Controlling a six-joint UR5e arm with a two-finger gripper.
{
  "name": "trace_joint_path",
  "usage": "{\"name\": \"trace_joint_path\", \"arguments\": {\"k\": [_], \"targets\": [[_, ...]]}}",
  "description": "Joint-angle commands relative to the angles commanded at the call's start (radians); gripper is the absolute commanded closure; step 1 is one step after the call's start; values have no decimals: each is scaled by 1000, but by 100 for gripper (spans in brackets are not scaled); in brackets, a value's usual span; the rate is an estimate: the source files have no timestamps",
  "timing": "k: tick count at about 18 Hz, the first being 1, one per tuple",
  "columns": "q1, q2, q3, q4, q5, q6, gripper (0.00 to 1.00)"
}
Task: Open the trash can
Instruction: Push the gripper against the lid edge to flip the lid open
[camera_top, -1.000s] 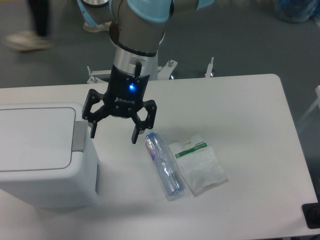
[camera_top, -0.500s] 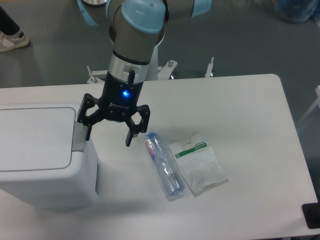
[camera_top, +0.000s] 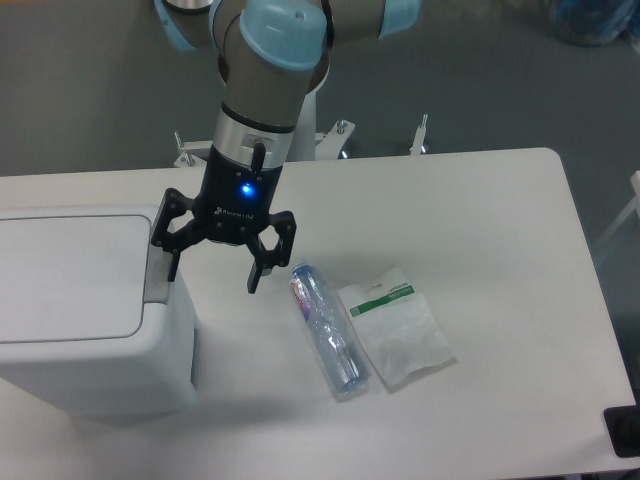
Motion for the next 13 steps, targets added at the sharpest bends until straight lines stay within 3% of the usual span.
{"name": "trace_joint_path", "arguments": {"k": [13], "targets": [[-8, -3, -2, 0, 6, 0, 0]]}}
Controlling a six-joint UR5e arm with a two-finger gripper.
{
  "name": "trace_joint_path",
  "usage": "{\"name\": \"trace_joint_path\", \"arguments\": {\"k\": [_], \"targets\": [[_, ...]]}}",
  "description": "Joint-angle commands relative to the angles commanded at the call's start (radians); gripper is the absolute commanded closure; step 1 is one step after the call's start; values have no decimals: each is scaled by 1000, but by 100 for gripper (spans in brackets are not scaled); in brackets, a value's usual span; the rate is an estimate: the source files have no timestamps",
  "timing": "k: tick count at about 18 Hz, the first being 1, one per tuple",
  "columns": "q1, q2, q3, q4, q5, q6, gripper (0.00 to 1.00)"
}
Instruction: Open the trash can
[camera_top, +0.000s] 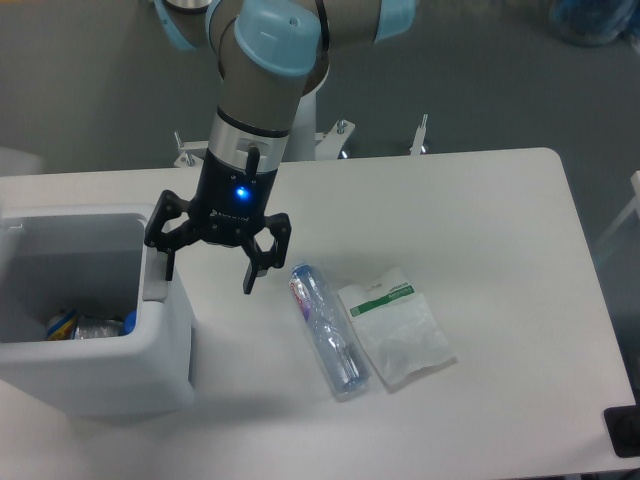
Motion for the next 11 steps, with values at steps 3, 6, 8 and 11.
{"name": "trace_joint_path", "arguments": {"k": [3, 6, 8, 11], "targets": [[0, 2, 14, 0, 0, 0, 0], [8, 17, 67, 5, 0, 3, 0], [37, 18, 89, 5, 0, 18, 0], [96, 28, 107, 2, 2, 67, 0]]}}
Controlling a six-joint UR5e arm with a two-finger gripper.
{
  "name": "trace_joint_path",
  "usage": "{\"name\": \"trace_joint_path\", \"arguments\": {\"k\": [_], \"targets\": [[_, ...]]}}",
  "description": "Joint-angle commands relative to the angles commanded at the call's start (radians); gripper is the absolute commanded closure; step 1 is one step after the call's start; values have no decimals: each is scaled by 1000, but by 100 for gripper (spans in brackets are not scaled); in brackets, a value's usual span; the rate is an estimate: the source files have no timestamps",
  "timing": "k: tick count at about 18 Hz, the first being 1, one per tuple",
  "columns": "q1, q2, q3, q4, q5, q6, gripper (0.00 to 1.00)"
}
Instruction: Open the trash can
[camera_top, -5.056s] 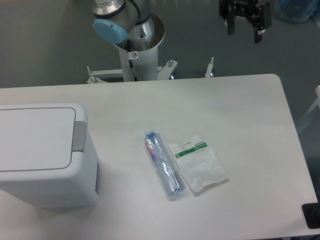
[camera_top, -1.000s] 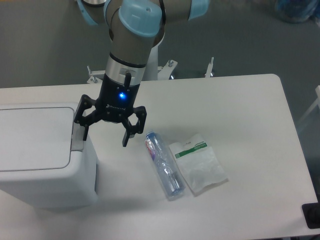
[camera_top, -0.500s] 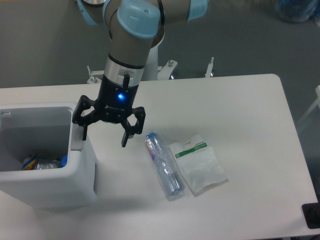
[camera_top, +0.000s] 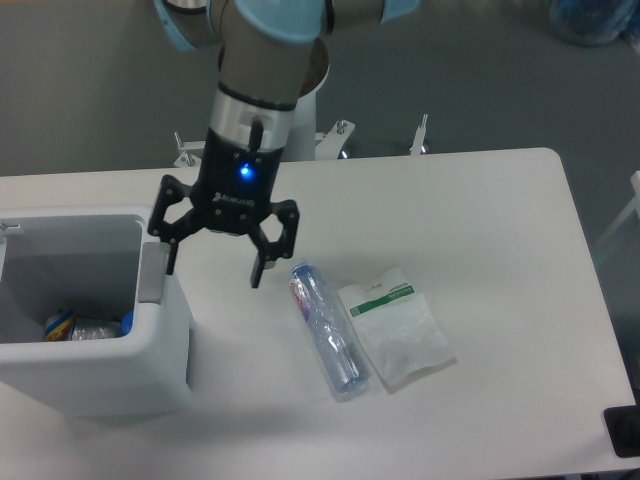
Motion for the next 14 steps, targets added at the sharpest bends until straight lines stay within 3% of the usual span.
{"name": "trace_joint_path", "arguments": {"k": [4, 7, 14], "targets": [[101, 23, 0, -3, 3, 43, 0], [167, 29, -2, -5, 86, 87, 0], [241, 17, -17, -34, 277, 394, 0]]}}
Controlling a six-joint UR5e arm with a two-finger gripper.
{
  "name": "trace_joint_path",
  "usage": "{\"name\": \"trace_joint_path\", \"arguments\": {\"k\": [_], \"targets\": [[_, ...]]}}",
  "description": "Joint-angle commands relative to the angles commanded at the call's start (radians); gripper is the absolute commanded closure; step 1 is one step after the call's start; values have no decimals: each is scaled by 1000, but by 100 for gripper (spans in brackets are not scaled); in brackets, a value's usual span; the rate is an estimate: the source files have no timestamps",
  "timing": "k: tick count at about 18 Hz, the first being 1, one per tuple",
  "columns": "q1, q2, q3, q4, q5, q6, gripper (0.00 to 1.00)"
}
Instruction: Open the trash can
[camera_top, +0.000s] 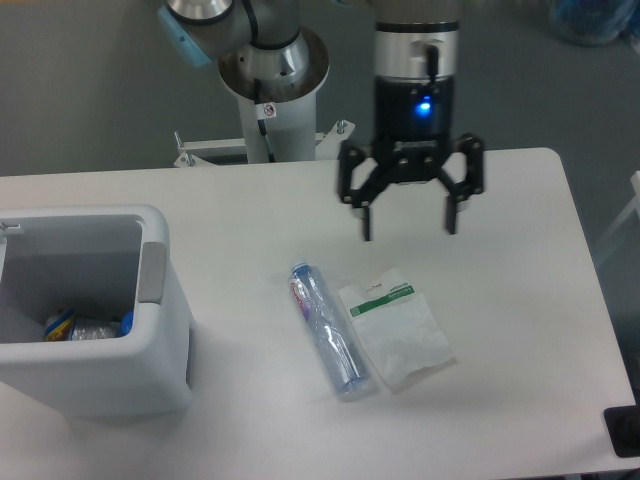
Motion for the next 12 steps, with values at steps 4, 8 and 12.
{"name": "trace_joint_path", "arguments": {"k": [4, 8, 12], "targets": [[0, -25, -37, -5, 201, 256, 0], [3, -15, -74, -3, 217, 378, 0], [0, -15, -72, 0, 218, 376, 0]]}}
